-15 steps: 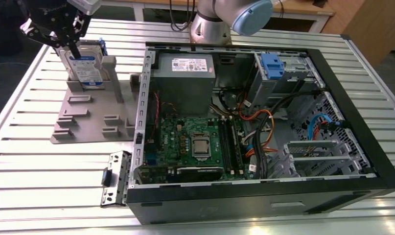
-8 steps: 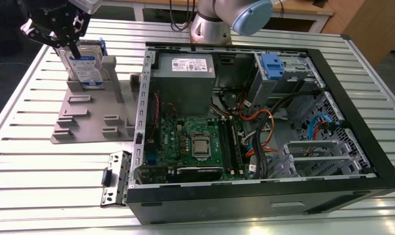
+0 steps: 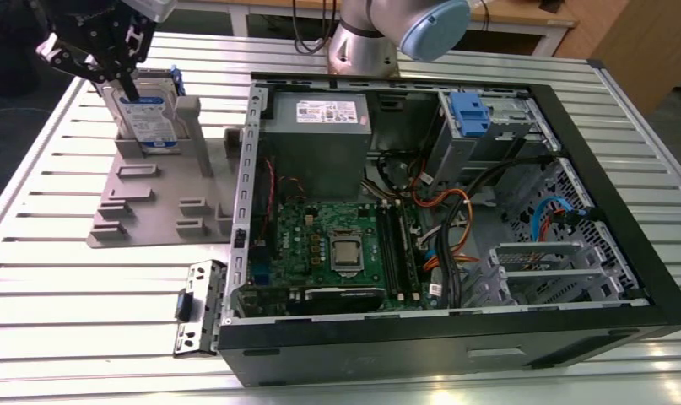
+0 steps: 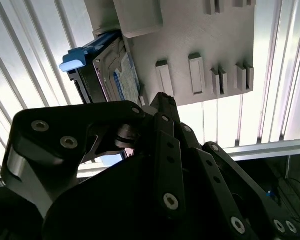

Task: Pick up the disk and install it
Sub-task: 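Pick up the disk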

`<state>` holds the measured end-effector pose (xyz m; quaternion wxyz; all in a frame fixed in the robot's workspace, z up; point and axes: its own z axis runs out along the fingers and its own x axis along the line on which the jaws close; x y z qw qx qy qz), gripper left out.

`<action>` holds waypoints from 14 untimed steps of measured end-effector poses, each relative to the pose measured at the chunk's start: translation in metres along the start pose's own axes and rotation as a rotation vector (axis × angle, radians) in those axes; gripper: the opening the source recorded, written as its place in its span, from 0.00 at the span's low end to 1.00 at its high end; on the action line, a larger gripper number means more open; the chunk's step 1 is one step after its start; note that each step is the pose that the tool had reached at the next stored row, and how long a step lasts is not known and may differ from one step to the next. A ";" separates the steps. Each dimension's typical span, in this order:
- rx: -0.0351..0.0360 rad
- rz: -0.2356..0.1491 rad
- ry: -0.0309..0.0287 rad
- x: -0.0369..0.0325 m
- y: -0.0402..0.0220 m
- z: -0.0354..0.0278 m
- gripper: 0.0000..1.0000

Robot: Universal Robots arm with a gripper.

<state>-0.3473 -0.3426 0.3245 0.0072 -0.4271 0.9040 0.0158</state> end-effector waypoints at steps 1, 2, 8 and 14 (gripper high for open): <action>-0.0001 -0.006 0.0001 0.0000 0.0000 0.0000 0.10; -0.0003 -0.012 0.0002 0.0000 0.0000 0.0001 0.10; -0.0013 -0.050 0.0010 0.0000 0.0000 0.0000 0.10; -0.0023 -0.088 0.0019 0.0000 0.0000 0.0000 0.10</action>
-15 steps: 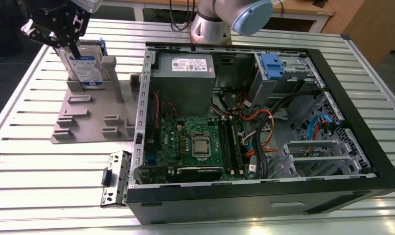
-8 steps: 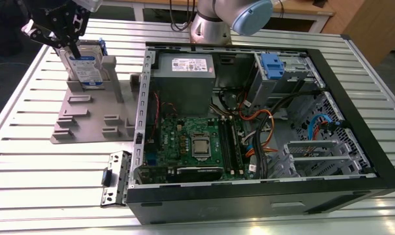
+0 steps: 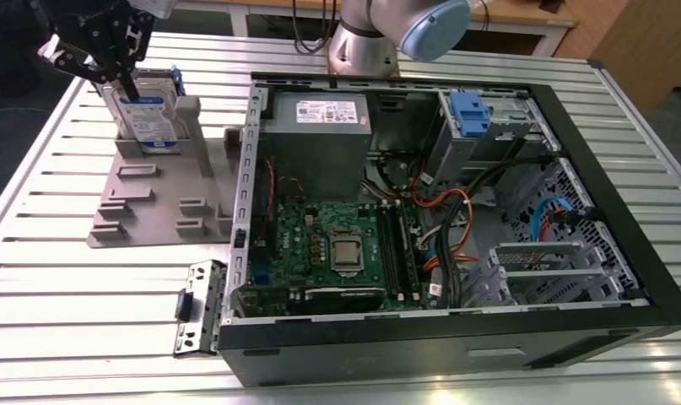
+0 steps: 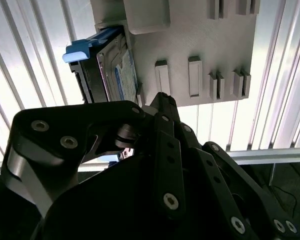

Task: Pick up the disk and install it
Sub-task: 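Pick up the disk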

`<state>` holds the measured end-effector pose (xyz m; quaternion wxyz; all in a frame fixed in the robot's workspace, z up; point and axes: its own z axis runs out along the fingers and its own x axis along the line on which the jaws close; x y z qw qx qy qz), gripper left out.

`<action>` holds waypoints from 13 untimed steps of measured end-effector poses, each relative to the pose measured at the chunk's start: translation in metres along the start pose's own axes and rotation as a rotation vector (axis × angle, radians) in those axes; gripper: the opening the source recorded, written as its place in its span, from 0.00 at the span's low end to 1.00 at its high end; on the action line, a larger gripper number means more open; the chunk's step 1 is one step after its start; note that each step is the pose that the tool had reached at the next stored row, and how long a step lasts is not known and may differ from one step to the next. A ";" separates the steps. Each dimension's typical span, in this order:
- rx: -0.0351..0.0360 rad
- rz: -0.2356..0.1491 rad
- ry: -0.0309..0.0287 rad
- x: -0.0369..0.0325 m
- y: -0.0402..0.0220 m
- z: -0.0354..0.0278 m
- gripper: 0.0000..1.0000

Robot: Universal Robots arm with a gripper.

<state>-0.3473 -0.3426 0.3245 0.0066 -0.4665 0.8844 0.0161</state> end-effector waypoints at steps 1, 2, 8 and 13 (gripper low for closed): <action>-0.0002 -0.007 0.0002 0.0000 0.0000 0.0000 0.10; -0.0004 -0.013 0.0003 0.0000 0.0000 0.0000 0.10; -0.0013 -0.051 0.0012 0.0000 0.0000 0.0000 0.10; -0.0022 -0.082 0.0019 0.0000 0.0000 0.0000 0.10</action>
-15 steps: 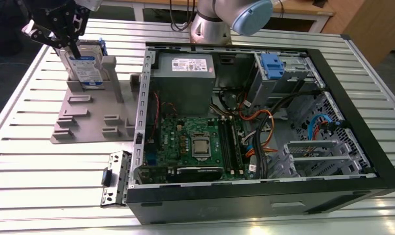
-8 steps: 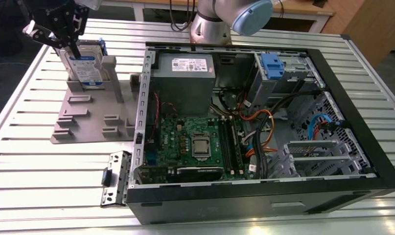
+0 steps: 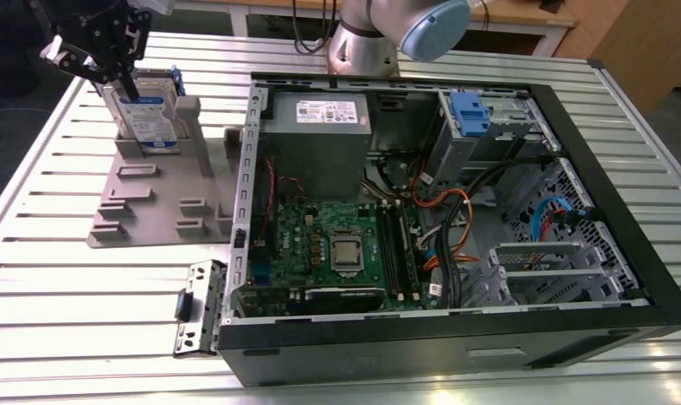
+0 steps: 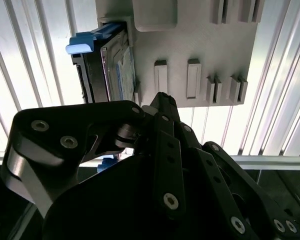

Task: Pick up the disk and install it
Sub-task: 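Pick up the disk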

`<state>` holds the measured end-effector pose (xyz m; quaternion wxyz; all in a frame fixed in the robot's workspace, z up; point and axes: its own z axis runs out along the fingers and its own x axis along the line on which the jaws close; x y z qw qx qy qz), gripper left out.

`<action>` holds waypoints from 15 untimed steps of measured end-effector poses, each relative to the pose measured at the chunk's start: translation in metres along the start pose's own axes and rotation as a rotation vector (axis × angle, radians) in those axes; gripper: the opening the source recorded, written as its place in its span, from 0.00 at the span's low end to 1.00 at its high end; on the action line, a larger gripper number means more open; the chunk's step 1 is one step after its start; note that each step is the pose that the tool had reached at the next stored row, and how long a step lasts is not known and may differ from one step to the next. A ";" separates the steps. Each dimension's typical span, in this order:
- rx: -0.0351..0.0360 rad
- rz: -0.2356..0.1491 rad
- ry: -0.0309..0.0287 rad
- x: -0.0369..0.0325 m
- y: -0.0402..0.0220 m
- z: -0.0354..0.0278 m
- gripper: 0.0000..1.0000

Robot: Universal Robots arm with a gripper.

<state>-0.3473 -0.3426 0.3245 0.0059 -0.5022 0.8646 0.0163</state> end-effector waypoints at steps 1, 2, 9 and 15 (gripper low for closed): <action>-0.0002 -0.006 0.0001 0.0000 0.0000 0.0000 0.10; -0.0003 -0.012 0.0002 0.0000 0.0000 0.0000 0.10; -0.0014 -0.055 0.0013 0.0000 0.0000 0.0000 0.10; -0.0023 -0.088 0.0020 0.0000 0.0000 0.0000 0.10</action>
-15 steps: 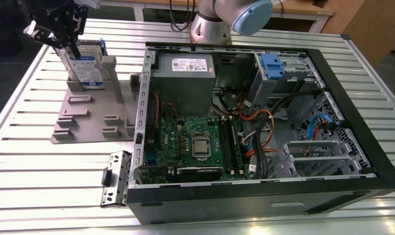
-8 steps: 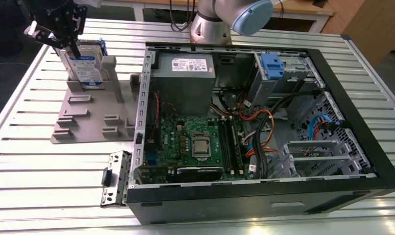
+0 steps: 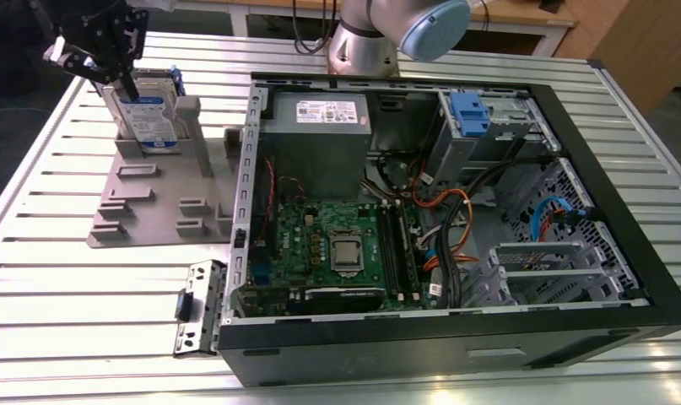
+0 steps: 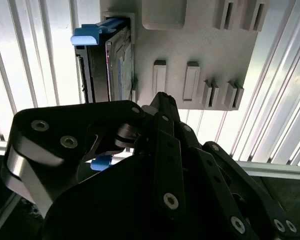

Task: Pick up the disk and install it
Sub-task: 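Pick up the disk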

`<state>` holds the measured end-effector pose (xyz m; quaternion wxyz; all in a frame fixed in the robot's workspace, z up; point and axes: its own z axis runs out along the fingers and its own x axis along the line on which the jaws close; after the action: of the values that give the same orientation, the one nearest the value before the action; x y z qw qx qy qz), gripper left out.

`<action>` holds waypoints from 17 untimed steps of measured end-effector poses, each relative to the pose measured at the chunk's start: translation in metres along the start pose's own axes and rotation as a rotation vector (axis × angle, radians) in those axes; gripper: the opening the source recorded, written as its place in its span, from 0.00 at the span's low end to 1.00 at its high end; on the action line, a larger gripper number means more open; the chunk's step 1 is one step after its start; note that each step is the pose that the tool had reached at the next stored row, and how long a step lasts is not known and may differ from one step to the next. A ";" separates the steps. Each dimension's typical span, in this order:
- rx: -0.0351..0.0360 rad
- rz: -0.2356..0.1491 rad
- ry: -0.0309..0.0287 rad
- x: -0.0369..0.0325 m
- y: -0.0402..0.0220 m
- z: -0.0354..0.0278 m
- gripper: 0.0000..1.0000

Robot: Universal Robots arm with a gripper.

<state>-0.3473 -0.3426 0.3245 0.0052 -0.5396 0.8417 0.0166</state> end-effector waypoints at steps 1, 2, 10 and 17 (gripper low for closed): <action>-0.0001 -0.005 0.0001 0.0000 0.0000 0.0000 0.10; -0.0003 -0.011 0.0003 0.0000 0.0000 0.0000 0.10; -0.0015 -0.053 0.0012 0.0000 0.0000 0.0000 0.10; -0.0025 -0.091 0.0020 0.0000 0.0000 0.0000 0.10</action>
<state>-0.3473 -0.3426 0.3245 0.0044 -0.5775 0.8162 0.0168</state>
